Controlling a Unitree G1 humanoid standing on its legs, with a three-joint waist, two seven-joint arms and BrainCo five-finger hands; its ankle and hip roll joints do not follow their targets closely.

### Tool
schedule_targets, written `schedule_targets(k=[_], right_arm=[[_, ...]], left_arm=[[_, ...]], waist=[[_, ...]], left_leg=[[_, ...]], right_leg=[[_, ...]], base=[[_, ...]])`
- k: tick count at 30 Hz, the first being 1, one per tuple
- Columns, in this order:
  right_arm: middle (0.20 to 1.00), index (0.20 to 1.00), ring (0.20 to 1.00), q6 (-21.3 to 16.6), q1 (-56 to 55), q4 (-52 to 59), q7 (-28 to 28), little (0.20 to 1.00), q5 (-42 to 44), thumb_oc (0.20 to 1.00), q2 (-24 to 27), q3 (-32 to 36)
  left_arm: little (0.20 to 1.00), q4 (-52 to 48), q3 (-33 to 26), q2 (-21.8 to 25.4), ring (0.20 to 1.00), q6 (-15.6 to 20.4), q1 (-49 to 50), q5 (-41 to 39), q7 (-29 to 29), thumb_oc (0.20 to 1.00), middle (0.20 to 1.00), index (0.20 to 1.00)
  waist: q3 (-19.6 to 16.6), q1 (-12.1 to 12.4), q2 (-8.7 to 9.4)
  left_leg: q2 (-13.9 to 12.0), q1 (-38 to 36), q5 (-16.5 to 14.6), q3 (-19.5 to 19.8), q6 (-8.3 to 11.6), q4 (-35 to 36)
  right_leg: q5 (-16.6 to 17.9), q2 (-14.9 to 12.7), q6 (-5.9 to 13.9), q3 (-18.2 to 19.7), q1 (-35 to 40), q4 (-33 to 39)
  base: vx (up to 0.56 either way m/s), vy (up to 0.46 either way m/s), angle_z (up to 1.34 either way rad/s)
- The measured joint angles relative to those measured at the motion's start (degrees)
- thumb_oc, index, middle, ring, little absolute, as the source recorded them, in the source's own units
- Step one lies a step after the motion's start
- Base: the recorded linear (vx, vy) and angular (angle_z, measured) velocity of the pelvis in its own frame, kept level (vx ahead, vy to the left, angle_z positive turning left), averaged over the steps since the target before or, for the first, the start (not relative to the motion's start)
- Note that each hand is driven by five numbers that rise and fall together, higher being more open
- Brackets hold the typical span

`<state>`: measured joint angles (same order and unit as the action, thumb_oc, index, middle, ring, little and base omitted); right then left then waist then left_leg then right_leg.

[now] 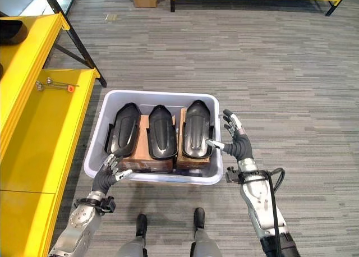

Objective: Move parts from the plastic box to the shelf.

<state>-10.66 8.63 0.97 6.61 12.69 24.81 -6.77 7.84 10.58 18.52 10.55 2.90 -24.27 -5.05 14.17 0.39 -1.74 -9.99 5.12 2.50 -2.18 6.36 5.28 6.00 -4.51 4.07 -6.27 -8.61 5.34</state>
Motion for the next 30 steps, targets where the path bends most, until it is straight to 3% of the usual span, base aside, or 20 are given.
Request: schedule_targets(k=[11,19,27,30], right_arm=[[1.000,1.000,1.000,0.25,15.77,-12.26,5.98,1.000,0.65,1.000,-2.34,-6.34],[1.000,1.000,1.000,0.33,25.77,-25.24,9.61,1.000,1.26,1.000,-2.21,-7.50],[1.000,1.000,1.000,0.93,32.75,-34.88,11.63,1.000,2.43,1.000,1.30,-6.71],[1.000,1.000,1.000,1.14,33.48,-37.51,11.70,1.000,2.53,1.000,1.31,-6.86]], left_arm=[[1.000,-11.33,-0.99,0.44,1.000,3.23,-7.05,-3.44,-2.83,1.000,1.000,1.000],[1.000,-11.65,0.67,1.22,1.000,5.40,-11.04,-6.74,-2.84,1.000,1.000,1.000],[1.000,-11.65,1.85,2.57,1.000,5.68,-10.61,-8.93,-2.43,1.000,1.000,1.000],[1.000,-11.65,1.96,2.57,1.000,5.71,-10.29,-9.11,-2.38,1.000,1.000,1.000]], waist=[[2.32,1.69,-0.61],[3.51,2.63,-0.97],[5.51,4.29,-4.05],[5.59,4.49,-4.21]], left_leg=[[0.19,1.48,0.33,0.04,0.25,-0.01],[0.67,2.99,0.41,-0.43,0.17,-0.02],[1.41,4.93,1.03,-0.42,-0.27,-0.04],[1.65,5.06,1.06,-0.43,-0.32,-0.04]], right_leg=[[0.48,-0.14,-0.13,0.02,-1.44,-0.02],[0.74,-0.59,-0.10,0.57,-3.33,-0.02],[1.34,-1.29,0.21,0.65,-5.18,-0.02],[1.33,-1.54,0.22,0.67,-5.28,-0.02]], base=[[-0.01,0.002,0.00],[-0.01,0.004,-0.03],[0.00,0.000,0.01],[0.00,0.000,0.00]])
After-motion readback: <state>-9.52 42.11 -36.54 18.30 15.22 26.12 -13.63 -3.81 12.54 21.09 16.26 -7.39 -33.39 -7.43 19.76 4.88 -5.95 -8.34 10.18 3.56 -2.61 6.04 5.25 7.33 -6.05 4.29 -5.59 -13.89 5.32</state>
